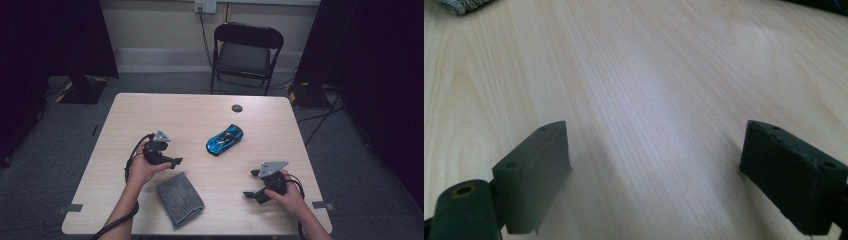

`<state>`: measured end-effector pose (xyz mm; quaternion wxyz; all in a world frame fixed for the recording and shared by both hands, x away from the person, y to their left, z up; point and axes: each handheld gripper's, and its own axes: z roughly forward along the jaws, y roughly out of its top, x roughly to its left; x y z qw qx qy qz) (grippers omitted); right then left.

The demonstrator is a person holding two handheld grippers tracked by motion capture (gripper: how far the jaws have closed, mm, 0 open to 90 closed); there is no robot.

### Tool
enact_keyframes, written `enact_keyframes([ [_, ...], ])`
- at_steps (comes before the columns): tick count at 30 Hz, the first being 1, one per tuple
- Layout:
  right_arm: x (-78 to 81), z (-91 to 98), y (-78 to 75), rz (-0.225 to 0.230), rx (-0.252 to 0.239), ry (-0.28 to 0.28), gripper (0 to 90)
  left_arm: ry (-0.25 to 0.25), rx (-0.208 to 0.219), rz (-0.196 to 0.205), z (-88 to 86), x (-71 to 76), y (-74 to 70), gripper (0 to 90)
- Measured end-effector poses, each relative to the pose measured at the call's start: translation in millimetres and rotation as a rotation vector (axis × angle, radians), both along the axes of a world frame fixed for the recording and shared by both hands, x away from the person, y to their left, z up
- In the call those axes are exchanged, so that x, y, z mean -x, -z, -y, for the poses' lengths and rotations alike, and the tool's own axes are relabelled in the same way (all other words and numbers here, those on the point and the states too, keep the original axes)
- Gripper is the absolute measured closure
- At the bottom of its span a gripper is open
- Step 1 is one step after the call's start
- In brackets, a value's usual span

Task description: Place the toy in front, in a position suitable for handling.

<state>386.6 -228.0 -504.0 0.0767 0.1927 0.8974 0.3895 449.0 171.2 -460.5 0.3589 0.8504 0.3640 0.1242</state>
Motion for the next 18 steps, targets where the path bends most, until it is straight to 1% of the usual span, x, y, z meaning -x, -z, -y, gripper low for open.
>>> enact_keyframes([
  [1,-0.1,0.0,0.0,0.000,0.000,-0.001,11.5,0.018,-0.003,0.005,11.2,-5.9,-2.3,16.2],
  [2,-0.1,0.0,0.0,0.000,0.000,-0.001,11.5,0.018,-0.003,0.005,11.2,-5.9,-2.3,16.2],
  [3,-0.2,0.1,0.0,0.000,0.000,-0.002,11.5,0.038,0.014,0.006,22.2,-11.5,-3.4,16.3],
  [4,-0.3,0.1,0.0,0.000,0.000,-0.002,11.5,0.038,0.014,0.006,22.2,-11.5,-3.4,16.5],
  [5,-0.4,0.2,0.0,0.000,0.000,-0.003,11.5,0.060,0.011,-0.002,33.5,-16.5,-4.8,16.5],
  [6,-0.4,0.2,0.0,0.000,0.000,-0.003,11.5,0.060,0.011,-0.002,33.5,-16.5,-4.8,16.9],
  [8,-0.5,0.2,0.0,0.000,0.000,-0.004,11.5,0.078,0.002,-0.005,43.5,-20.5,-5.2,17.3],
  [9,-0.6,0.2,0.0,-0.001,0.000,-0.004,11.5,0.095,-0.008,-0.008,53.0,-25.6,-5.1,17.3],
  [10,-0.6,0.2,0.0,-0.001,0.000,-0.004,11.5,0.095,-0.008,-0.008,53.0,-25.6,-5.1,17.5],
  [11,-0.7,0.3,0.0,0.000,0.000,-0.005,11.5,0.099,-0.004,-0.013,60.7,-30.5,-3.9,17.5],
  [12,-0.7,0.3,0.0,0.000,0.000,-0.005,11.5,0.099,-0.004,-0.013,60.7,-30.5,-3.9,17.3],
  [13,-0.9,0.3,0.0,0.000,0.000,-0.006,11.5,0.105,0.006,-0.021,67.1,-35.7,-2.6,17.6],
  [18,-1.4,0.4,0.0,-0.001,0.000,-0.006,11.5,0.112,0.003,-0.020,77.4,-43.0,-1.6,17.7],
])
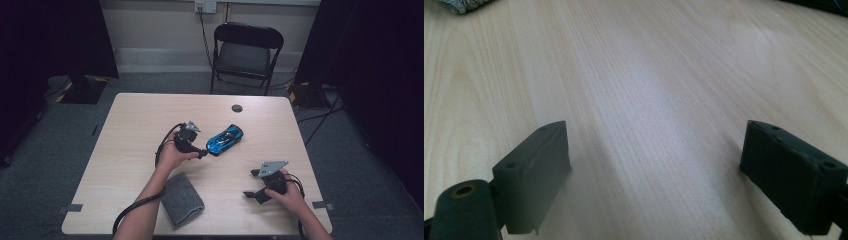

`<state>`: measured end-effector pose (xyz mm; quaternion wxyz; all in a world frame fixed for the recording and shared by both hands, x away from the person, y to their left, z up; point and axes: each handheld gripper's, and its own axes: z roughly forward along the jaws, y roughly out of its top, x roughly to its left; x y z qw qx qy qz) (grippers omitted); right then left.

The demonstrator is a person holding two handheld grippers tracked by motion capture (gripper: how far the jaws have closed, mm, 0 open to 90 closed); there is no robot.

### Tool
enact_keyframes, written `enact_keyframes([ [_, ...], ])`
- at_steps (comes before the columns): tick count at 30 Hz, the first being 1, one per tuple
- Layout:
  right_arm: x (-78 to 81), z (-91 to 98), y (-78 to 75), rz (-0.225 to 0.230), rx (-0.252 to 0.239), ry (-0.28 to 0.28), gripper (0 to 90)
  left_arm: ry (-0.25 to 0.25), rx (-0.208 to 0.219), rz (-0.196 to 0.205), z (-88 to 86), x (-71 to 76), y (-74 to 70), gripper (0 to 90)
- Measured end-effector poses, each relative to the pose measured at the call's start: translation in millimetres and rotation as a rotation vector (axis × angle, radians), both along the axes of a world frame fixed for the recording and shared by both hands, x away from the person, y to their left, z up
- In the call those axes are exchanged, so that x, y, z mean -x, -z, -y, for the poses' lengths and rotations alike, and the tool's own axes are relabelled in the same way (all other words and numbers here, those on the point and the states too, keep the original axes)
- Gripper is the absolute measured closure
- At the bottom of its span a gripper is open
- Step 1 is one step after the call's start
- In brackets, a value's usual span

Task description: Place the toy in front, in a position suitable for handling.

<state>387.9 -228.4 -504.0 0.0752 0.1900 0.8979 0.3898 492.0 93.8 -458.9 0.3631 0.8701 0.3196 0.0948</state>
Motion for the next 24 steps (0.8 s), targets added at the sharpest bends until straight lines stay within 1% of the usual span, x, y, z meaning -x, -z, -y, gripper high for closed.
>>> enact_keyframes([
  [1,-0.3,0.1,0.0,-0.001,0.000,-0.001,11.5,0.013,-0.005,-0.003,6.0,-3.0,-1.1,17.7],
  [2,-0.5,0.1,0.0,-0.001,0.000,-0.001,11.5,0.011,0.003,-0.002,10.0,-4.7,-1.6,17.7],
  [4,-0.7,0.1,-0.1,-0.001,0.000,-0.001,11.5,0.016,0.004,-0.004,12.6,-6.3,-2.2,17.7],
  [5,-1.0,0.1,0.0,-0.001,-0.001,-0.003,11.5,0.021,0.001,-0.002,17.7,-9.9,-2.7,17.7],
  [6,-1.1,0.1,0.0,-0.002,-0.001,-0.002,11.5,0.021,0.001,-0.002,17.7,-9.9,-2.7,17.7],
  [7,-1.3,0.1,-0.1,-0.001,0.001,-0.002,11.5,0.025,0.006,-0.006,23.3,-12.7,-1.7,17.7],
  [9,-1.6,0.1,-0.1,-0.001,0.001,-0.002,11.5,0.028,0.000,-0.007,28.9,-15.4,0.1,17.6],
  [16,-1.9,0.1,-0.1,-0.001,0.001,-0.002,11.5,0.035,0.001,-0.009,41.9,-23.6,2.8,17.5],
  [18,-2.0,0.1,0.0,0.000,0.000,-0.002,11.5,0.040,0.005,-0.021,46.6,-27.7,4.2,16.9],
  [19,-2.0,0.1,0.0,0.000,0.000,-0.002,11.5,0.036,0.012,-0.019,49.5,-29.3,5.7,16.9],
  [20,-2.1,0.1,0.0,-0.001,0.000,-0.003,11.5,0.041,0.004,-0.025,50.6,-30.3,5.9,16.9],
  [21,-2.2,0.1,0.0,-0.001,0.000,-0.003,11.5,0.036,0.009,-0.029,52.8,-31.2,6.8,16.8],
  [24,-2.2,0.1,0.0,-0.001,0.000,-0.003,11.5,0.035,0.012,-0.027,57.1,-33.6,8.6,16.2],
])
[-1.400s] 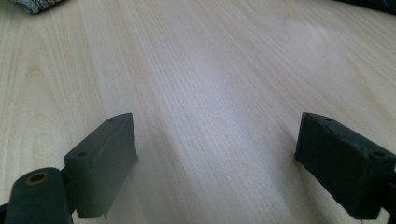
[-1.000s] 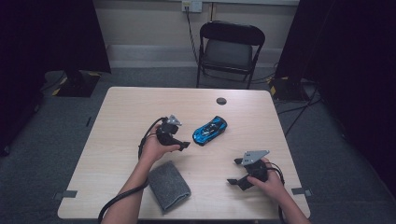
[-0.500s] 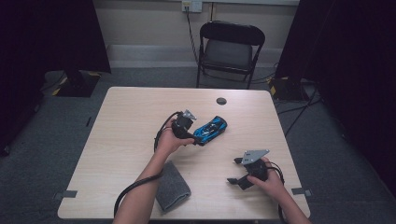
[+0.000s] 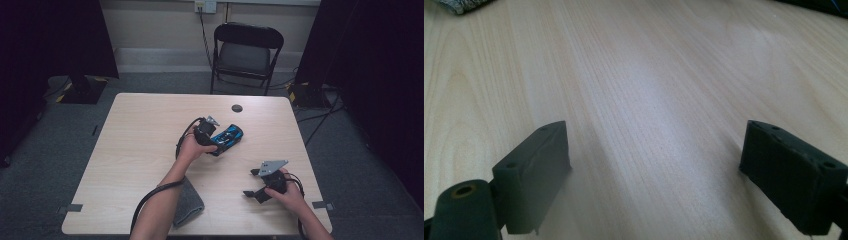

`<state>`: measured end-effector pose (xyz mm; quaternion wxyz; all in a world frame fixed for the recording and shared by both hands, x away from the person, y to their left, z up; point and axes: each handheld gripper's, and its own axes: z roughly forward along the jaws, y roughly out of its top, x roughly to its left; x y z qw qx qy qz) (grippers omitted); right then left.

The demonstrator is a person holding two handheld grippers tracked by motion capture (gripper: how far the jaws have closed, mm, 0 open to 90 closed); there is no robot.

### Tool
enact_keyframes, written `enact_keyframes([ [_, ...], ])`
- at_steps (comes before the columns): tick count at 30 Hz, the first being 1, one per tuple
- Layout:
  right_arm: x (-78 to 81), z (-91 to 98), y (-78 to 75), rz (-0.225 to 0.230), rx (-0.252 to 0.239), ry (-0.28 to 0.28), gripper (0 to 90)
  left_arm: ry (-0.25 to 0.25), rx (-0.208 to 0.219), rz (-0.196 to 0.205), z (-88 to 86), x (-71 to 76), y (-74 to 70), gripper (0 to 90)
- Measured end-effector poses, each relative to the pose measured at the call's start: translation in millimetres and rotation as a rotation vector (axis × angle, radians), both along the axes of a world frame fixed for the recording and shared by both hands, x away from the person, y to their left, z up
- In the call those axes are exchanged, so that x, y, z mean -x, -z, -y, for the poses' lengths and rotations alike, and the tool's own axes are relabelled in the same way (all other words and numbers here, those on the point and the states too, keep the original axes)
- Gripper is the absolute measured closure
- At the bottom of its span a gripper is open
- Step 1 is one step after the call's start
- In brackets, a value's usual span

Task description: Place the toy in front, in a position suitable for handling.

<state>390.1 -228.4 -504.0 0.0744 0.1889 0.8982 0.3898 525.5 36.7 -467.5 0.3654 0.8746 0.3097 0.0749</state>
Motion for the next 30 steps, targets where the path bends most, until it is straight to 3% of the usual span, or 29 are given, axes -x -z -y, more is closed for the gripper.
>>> enact_keyframes([
  [9,-0.2,0.0,0.0,0.000,0.000,-0.001,11.5,-0.001,-0.028,-0.015,15.0,-12.3,12.5,16.1],
  [16,-0.7,-0.1,0.0,0.000,0.000,-0.003,11.5,0.002,-0.025,-0.024,24.1,-18.8,19.8,16.1],
  [20,-0.7,-0.1,0.0,0.000,0.000,-0.003,11.5,-0.003,-0.012,-0.010,26.5,-19.9,20.2,16.3],
  [26,-0.8,-0.1,0.0,0.000,0.000,-0.003,11.5,-0.009,-0.034,-0.019,30.5,-21.7,23.4,17.8],
  [30,-0.8,-0.1,0.0,0.000,0.000,-0.003,11.5,-0.013,-0.048,0.004,30.4,-21.5,25.8,21.1],
])
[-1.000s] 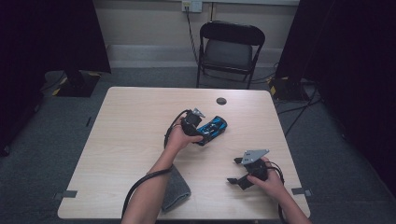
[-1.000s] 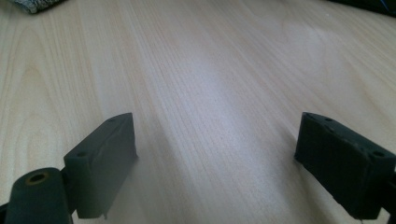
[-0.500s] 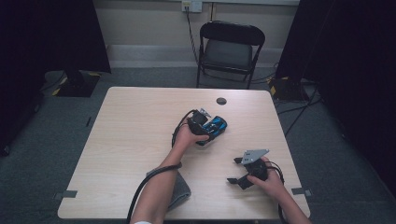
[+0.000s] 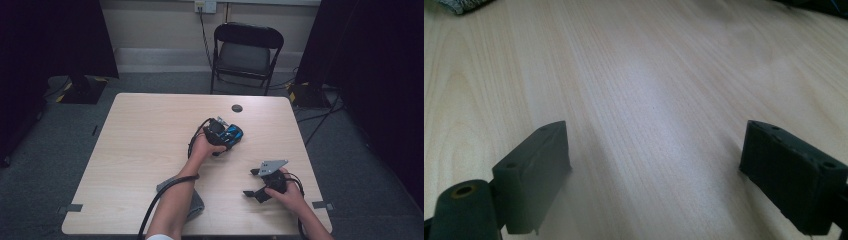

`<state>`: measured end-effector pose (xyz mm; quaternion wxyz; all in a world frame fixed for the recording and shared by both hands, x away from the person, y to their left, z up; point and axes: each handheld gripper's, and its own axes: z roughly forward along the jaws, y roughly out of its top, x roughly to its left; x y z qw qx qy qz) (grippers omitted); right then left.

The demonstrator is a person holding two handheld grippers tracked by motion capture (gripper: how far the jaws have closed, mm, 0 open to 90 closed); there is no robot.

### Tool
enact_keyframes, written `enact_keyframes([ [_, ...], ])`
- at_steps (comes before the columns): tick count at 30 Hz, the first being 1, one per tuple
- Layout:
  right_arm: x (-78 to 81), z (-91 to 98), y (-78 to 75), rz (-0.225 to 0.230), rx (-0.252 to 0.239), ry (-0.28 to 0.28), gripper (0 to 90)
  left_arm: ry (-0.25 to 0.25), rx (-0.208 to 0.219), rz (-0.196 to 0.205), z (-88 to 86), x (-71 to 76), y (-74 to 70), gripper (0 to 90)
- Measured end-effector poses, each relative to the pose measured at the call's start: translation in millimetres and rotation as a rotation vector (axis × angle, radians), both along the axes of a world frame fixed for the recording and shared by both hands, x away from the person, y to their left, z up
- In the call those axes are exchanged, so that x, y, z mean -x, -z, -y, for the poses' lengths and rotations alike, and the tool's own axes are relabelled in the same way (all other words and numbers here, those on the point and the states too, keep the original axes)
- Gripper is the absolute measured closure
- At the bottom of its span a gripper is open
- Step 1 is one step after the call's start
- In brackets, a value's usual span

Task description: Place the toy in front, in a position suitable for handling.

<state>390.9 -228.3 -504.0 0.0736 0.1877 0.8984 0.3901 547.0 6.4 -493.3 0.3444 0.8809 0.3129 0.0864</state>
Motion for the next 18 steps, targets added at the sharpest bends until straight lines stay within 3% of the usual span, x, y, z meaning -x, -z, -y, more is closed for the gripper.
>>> enact_keyframes([
  [2,0.0,0.0,0.0,0.000,0.000,0.000,11.5,0.014,-0.012,0.000,1.0,0.8,-1.4,25.1],
  [9,-0.2,0.0,0.0,0.001,0.000,-0.001,11.5,0.003,-0.067,0.016,7.4,2.6,-4.4,25.9],
  [18,-0.4,0.0,0.0,0.001,0.000,-0.001,11.5,0.000,-0.085,0.005,8.3,2.9,-6.7,26.0],
])
